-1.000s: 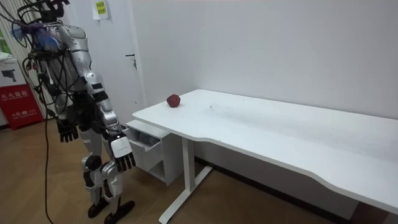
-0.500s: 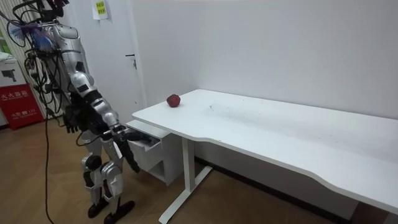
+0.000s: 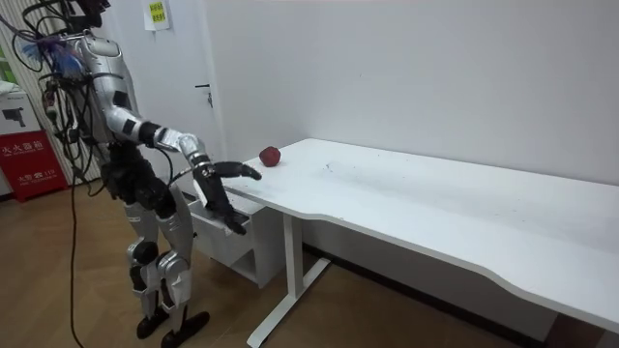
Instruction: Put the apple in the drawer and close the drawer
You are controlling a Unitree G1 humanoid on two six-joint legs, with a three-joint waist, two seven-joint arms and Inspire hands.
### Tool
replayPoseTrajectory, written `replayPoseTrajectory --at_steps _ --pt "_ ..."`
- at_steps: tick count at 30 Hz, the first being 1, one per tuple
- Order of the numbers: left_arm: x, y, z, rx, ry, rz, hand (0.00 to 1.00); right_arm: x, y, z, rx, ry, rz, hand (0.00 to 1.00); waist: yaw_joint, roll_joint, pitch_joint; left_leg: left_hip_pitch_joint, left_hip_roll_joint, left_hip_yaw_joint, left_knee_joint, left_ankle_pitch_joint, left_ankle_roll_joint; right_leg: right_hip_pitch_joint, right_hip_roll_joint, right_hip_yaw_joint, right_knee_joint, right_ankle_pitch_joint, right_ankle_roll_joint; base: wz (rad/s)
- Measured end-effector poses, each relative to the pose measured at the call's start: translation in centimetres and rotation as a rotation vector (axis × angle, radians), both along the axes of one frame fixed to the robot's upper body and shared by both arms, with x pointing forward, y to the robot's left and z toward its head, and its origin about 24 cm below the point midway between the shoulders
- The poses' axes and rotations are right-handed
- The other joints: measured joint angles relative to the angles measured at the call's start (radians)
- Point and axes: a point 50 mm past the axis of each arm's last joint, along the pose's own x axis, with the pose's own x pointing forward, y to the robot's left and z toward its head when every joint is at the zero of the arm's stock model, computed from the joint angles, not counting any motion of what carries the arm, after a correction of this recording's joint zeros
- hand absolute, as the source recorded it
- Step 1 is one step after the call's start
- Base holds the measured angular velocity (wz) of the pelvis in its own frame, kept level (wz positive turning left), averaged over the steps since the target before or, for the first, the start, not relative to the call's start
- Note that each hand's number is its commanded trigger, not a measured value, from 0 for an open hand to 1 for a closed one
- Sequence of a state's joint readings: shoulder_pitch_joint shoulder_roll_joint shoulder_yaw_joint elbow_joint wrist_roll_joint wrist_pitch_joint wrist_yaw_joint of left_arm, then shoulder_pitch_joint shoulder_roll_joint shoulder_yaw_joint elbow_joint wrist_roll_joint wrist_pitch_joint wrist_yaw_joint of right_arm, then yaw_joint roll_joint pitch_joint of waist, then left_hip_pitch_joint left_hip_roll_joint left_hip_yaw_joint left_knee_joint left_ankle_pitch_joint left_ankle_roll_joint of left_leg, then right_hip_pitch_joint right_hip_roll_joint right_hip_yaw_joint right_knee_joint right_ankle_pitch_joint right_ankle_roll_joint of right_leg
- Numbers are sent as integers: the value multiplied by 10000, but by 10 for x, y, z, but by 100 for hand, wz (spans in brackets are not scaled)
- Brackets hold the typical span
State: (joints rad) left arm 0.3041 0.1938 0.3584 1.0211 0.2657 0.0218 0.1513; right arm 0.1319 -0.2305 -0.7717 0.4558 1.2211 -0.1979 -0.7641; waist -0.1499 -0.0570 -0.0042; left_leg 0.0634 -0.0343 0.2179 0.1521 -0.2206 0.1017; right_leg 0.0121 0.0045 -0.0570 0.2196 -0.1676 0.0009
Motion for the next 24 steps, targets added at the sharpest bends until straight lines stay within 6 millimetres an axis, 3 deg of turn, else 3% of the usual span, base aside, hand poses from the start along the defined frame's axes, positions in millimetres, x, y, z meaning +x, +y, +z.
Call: replayPoseTrajectory --at_steps 2,5,8,20,24 --pt "4 -3 -1 -54 -215 -155 0 11 -6 34 -1732 593 265 0 -15 60 4 -61 4 7 -10 2 -4 -84 15 22 0 1 -2 -4" --pt "7 -6 -2 -115 -271 -355 0 19 -7 68 -3678 1484 184 0 43 121 -23 -120 8 -3 -23 9 -15 -134 32 34 -35 9 -15 0" --pt "14 -12 -5 -217 -273 -655 0 29 -2 85 -5307 2787 509 0 214 109 -11 -170 8 -3 16 14 -18 -190 28 19 -31 9 -15 0" --pt "20 -22 -8 -474 -144 -1308 0 75 28 85 -8114 4414 4513 0 789 52 60 -138 16 -8 -3 14 -20 -83 -13 -3 -338 27 -39 0" --pt "16 -24 -9 -530 -15 -1448 0 88 40 79 -8614 4884 6179 0 795 23 76 -120 21 -20 6 19 -30 -55 -31 3 -345 27 -39 0"
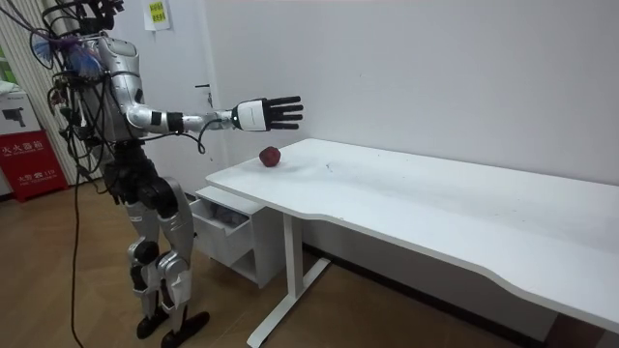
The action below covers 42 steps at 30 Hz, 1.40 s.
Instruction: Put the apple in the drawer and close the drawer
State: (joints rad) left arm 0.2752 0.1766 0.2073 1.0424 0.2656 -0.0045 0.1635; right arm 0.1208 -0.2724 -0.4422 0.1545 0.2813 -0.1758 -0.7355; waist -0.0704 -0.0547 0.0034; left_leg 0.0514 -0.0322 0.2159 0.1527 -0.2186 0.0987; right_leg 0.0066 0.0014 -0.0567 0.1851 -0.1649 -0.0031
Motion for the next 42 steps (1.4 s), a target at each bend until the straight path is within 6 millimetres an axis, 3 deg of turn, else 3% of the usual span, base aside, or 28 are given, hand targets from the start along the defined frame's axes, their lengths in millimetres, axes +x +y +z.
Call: replayPoseTrajectory --at_steps 11,16,25,30,42 --pt "3 0 1 33 -114 -83 0 10 16 -16 -795 1955 2738 0 -4 -96 11 7 5 -1 -10 -2 -1 4 1 -7 -4 20 -14 0" --pt "3 0 1 43 -101 -95 0 12 17 -17 -1360 2542 3167 0 0 -72 -5 70 12 -2 -9 -2 -2 9 3 -5 -8 22 -18 0" --pt "-1 6 2 190 35 -136 0 4 19 -45 -790 3803 3585 0 28 -125 -54 146 14 -13 0 -4 -5 136 -1 -22 -1 27 -24 0" --pt "-4 8 2 207 166 -99 0 -3 17 -60 -387 4442 3730 0 196 -95 -49 155 13 -9 1 -4 -5 125 -4 -24 6 29 -24 0" --pt "-8 8 1 154 368 -46 0 -2 22 -67 -305 4943 4659 0 231 -80 -10 134 14 -23 -21 -5 -6 109 -11 -121 -2 29 -24 0"
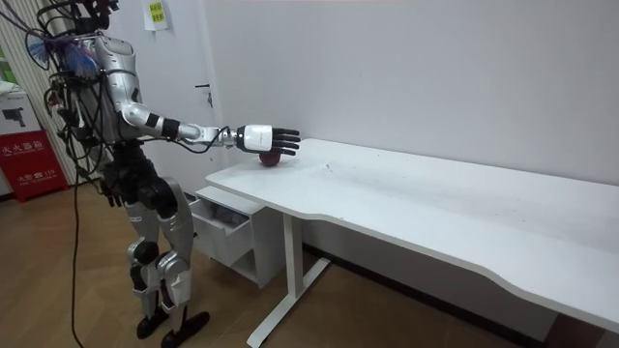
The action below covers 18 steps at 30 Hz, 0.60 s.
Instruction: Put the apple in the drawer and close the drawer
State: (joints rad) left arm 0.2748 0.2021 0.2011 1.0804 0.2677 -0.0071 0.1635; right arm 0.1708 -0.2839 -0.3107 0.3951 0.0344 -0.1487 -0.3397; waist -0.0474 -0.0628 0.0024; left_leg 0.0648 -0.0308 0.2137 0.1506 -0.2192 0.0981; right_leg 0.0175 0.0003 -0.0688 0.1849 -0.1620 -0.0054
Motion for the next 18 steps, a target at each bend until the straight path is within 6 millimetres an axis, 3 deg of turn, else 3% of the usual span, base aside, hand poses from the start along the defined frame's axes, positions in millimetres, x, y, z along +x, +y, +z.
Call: replayPoseTrajectory --at_steps 6,17,18 --pt "-3 -1 -1 -108 151 -64 0 -7 2 -20 485 955 379 0 -9 23 -3 -5 -1 -16 9 0 0 26 -2 -18 -1 0 0 1" --pt "-8 -3 -3 -368 432 -86 0 -8 1 -29 630 1271 499 0 -10 -30 -35 161 -1 -76 9 -9 -4 177 -16 -130 -9 0 0 1" --pt "-8 -3 -3 -376 433 -87 0 -8 2 -29 606 1287 526 67 -11 -25 -39 165 0 -75 16 -9 -5 178 -15 -133 -9 0 -1 0"
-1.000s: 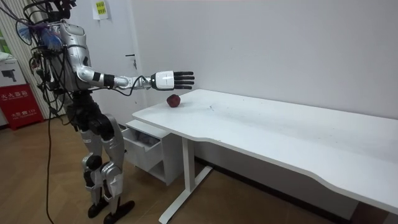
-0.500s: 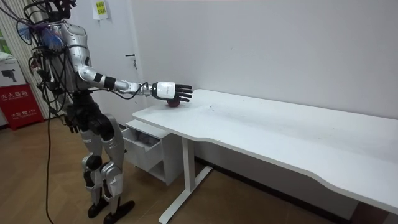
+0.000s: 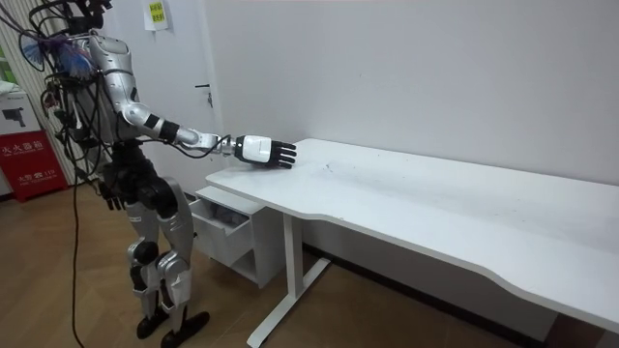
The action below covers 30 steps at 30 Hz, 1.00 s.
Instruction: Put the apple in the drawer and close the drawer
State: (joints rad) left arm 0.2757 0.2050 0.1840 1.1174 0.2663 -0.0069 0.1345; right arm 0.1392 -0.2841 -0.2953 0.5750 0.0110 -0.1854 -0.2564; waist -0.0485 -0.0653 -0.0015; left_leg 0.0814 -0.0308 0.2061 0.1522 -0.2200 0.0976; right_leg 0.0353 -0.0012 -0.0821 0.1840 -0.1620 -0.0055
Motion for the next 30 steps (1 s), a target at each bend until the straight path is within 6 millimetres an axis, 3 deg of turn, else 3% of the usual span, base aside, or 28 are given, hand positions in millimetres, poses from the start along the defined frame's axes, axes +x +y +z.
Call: replayPoseTrajectory --at_steps 1,16,24,30 --pt "0 0 0 0 -2 7 0 0 0 0 -8 7 22 100 -1 2 -1 1 0 0 2 0 0 0 1 0 -3 0 -1 0" --pt "5 4 2 165 -208 -88 0 -5 -14 4 -1034 394 -95 100 5 -42 -53 9 14 -16 0 2 -10 110 21 -29 -156 35 -21 0" --pt "6 1 1 125 -119 -373 0 -2 -7 1 -1322 733 301 100 67 -140 -57 20 14 -24 -12 -6 -20 177 24 -30 -154 38 -23 0" --pt "19 -5 -1 10 -274 -920 0 12 13 7 -2099 734 1469 100 254 -45 1 -13 22 24 2 -9 -25 135 39 23 -146 57 -35 -3"
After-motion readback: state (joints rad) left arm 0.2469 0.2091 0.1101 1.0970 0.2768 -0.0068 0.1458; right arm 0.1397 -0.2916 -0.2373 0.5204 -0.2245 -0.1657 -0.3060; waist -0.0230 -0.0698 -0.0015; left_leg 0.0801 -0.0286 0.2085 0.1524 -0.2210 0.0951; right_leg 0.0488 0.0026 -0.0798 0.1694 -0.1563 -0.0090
